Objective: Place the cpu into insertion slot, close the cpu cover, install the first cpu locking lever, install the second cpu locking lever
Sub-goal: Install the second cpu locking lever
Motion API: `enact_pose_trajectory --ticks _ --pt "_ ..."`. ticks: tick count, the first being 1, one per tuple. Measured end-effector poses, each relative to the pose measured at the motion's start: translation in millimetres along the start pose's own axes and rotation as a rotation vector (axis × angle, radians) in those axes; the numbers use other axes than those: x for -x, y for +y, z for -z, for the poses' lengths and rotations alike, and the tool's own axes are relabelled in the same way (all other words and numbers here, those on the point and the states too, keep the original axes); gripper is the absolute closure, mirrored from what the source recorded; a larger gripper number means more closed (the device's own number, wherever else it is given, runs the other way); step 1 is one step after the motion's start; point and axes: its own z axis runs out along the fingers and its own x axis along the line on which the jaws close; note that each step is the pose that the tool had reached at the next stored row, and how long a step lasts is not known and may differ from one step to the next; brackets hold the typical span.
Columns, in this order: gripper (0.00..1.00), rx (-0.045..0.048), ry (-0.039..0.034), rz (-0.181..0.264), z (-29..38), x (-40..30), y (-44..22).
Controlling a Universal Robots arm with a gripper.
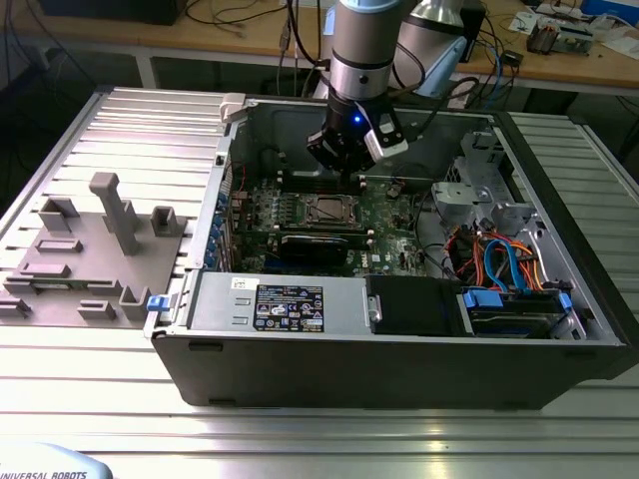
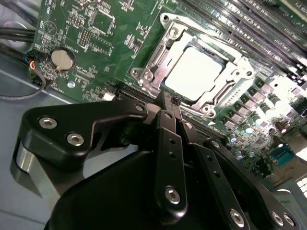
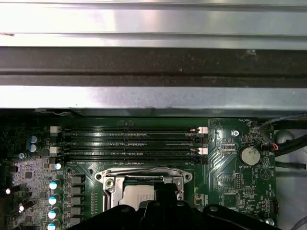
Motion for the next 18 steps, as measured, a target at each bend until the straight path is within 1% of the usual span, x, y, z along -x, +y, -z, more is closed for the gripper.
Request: enact_pose_trajectory --ticks 7,11,18 --pt "0.89 0.0001 -0.0001 0.0 0.5 0.0 -9.2" --pt "0.89 0.0 0.0 0.0 0.8 0.0 -13.0" --pt "0.89 0.0 0.0 0.0 0.9 0.0 -13.9"
